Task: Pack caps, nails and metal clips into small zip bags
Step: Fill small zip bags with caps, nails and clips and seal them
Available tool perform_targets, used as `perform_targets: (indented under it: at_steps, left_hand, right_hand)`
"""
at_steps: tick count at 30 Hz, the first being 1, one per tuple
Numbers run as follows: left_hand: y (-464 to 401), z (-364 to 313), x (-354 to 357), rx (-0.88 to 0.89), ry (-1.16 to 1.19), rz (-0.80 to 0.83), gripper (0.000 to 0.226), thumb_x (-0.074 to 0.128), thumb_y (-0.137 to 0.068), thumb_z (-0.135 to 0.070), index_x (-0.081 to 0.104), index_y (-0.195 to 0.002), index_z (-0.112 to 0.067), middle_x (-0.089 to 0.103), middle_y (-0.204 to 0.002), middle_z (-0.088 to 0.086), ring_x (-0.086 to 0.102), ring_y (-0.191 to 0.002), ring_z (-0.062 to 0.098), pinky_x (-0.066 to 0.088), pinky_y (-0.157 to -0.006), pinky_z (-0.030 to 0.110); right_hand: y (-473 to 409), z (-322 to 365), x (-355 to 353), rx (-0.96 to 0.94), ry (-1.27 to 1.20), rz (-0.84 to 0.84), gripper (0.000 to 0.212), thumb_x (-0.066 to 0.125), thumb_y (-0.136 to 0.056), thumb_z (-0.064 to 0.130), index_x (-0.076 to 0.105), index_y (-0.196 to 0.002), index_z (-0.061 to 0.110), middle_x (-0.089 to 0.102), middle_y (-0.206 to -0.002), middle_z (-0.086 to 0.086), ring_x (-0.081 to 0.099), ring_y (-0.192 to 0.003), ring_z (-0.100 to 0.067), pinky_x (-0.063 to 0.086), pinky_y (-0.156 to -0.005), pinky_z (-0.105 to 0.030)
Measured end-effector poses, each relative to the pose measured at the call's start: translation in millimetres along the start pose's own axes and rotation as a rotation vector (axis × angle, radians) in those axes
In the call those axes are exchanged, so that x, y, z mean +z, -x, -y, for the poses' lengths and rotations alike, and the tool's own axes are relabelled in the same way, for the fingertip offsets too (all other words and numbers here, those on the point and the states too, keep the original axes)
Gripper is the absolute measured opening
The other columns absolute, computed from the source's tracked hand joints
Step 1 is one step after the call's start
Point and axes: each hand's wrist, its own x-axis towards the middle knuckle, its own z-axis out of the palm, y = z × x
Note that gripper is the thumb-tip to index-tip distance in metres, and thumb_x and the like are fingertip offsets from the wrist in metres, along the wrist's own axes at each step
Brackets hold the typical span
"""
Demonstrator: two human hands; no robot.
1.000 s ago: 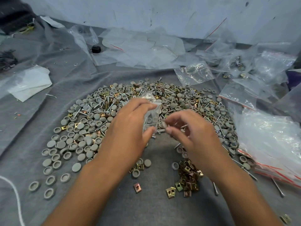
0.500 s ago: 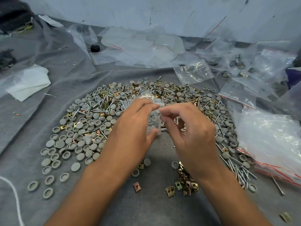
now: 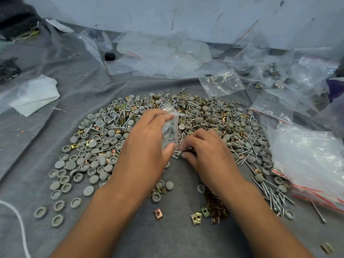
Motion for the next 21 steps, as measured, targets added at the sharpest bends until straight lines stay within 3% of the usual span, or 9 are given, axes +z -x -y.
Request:
perform_targets:
  at_steps: [4, 7, 9, 13, 18, 21]
  left_hand:
    - [0, 0, 0, 0.005, 0.000, 0.008, 0.065, 0.081, -0.078, -0.027, 0.055, -0.137, -0.023, 0.049, -0.129, -0.016, 0.045, -0.090, 0.000, 0.041, -0.097, 0.017]
    - [0, -2, 0, 0.014, 0.007, 0.000, 0.064, 0.080, -0.077, -0.028, 0.056, -0.136, -0.022, 0.050, -0.127, -0.016, 0.044, -0.089, -0.001, 0.041, -0.095, 0.016]
    - [0, -3, 1, 0.025, 0.015, 0.003, 0.062, 0.079, -0.077, -0.028, 0.057, -0.135, -0.020, 0.050, -0.127, -0.015, 0.044, -0.089, -0.001, 0.039, -0.094, 0.015]
    - [1, -6, 1, 0.027, 0.037, 0.014, 0.057, 0.067, -0.079, -0.030, 0.057, -0.135, -0.021, 0.048, -0.126, -0.017, 0.046, -0.089, -0.001, 0.041, -0.094, 0.013]
    - [-1, -1, -1, 0.009, -0.005, 0.018, 0.063, 0.076, -0.077, -0.031, 0.055, -0.136, -0.024, 0.041, -0.121, -0.025, 0.045, -0.090, -0.003, 0.034, -0.092, 0.007]
    - [-3, 2, -5, -0.010, 0.002, 0.007, 0.064, 0.080, -0.076, -0.028, 0.056, -0.135, -0.023, 0.044, -0.121, -0.022, 0.048, -0.083, 0.000, 0.034, -0.089, 0.003]
  right_hand:
    - [1, -3, -8, 0.070, -0.187, -0.068, 0.008, 0.064, -0.094, 0.038, 0.062, -0.101, 0.036, 0.054, -0.104, 0.020, 0.049, -0.100, -0.003, 0.045, -0.091, -0.026]
    - [2, 2, -25, 0.061, -0.398, -0.412, 0.006, 0.063, -0.095, 0.035, 0.058, -0.099, 0.034, 0.049, -0.098, 0.025, 0.049, -0.090, 0.007, 0.040, -0.081, -0.011]
    - [4, 12, -30, -0.035, -0.401, -0.516, 0.007, 0.065, -0.096, 0.030, 0.060, -0.100, 0.028, 0.050, -0.099, 0.018, 0.047, -0.090, 0.005, 0.036, -0.080, -0.008]
    - [3, 23, -22, -0.085, -0.320, -0.344, 0.018, 0.067, -0.093, 0.032, 0.068, -0.104, 0.017, 0.056, -0.108, 0.004, 0.052, -0.098, -0.010, 0.043, -0.085, -0.018]
    - [3, 13, -21, 0.043, -0.425, -0.335, 0.010, 0.065, -0.097, 0.033, 0.064, -0.101, 0.025, 0.054, -0.103, 0.013, 0.051, -0.085, -0.001, 0.039, -0.078, -0.011]
    - [4, 8, -15, 0.067, -0.337, -0.120, 0.006, 0.061, -0.097, 0.037, 0.059, -0.102, 0.034, 0.052, -0.101, 0.021, 0.051, -0.087, 0.006, 0.045, -0.081, -0.016]
